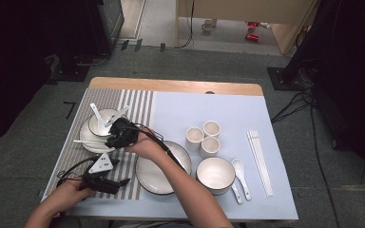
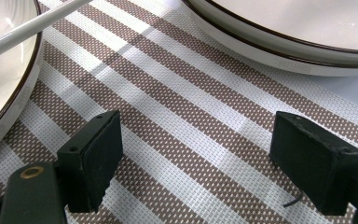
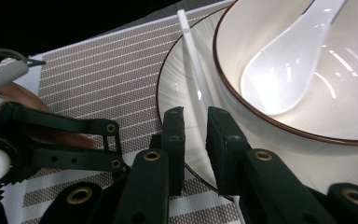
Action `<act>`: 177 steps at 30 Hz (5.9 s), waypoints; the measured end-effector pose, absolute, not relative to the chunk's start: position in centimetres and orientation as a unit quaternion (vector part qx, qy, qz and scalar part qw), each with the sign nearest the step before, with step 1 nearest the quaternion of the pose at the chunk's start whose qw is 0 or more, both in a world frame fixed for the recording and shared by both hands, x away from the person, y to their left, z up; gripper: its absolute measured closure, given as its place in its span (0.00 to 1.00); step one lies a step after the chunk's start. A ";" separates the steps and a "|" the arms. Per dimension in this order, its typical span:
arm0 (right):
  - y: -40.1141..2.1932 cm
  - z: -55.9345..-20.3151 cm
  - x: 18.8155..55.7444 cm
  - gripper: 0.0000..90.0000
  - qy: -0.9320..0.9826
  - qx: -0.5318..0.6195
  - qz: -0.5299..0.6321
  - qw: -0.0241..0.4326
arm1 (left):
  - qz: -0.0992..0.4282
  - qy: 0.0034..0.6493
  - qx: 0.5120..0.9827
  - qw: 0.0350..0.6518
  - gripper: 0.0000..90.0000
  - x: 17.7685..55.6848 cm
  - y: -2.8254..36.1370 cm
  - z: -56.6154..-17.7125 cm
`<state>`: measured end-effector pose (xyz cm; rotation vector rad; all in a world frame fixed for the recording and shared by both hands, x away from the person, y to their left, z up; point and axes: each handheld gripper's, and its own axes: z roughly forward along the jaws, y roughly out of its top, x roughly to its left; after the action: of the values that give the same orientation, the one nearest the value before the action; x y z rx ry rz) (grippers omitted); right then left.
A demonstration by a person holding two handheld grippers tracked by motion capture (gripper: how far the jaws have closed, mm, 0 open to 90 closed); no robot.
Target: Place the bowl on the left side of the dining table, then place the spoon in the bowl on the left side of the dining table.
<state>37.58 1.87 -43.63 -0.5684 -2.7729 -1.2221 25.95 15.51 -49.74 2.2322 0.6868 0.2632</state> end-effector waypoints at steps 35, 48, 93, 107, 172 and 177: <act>-2.0 -38.4 35.2 0.54 -0.889 -0.216 -0.405 -0.006 | 0.107 0.267 0.877 0.384 0.19 26.0 15.5 -49.7; -4.2 -37.0 34.1 0.53 -0.890 -0.206 -0.407 -0.019 | 0.107 0.267 0.878 0.383 0.19 25.9 15.5 -49.7; -13.7 -36.3 33.4 0.49 -0.878 -0.242 -0.412 -0.046 | 0.104 0.269 0.877 0.385 0.19 25.9 15.5 -49.7; -16.6 -36.8 33.2 0.50 -0.871 -0.261 -0.412 -0.052 | 0.105 0.268 0.878 0.384 0.19 25.9 15.5 -49.7; -29.3 -40.2 30.1 0.49 -0.834 -0.351 -0.412 -0.106 | 0.106 0.268 0.878 0.383 0.19 25.9 15.5 -49.7; -29.8 -40.4 29.9 0.49 -0.833 -0.352 -0.413 -0.109 | 0.106 0.268 0.878 0.383 0.19 25.9 15.5 -49.7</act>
<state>29.94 -29.79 -40.38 -1.1916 -2.8157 -1.3955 25.93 15.51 -49.74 2.2382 0.6821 0.2691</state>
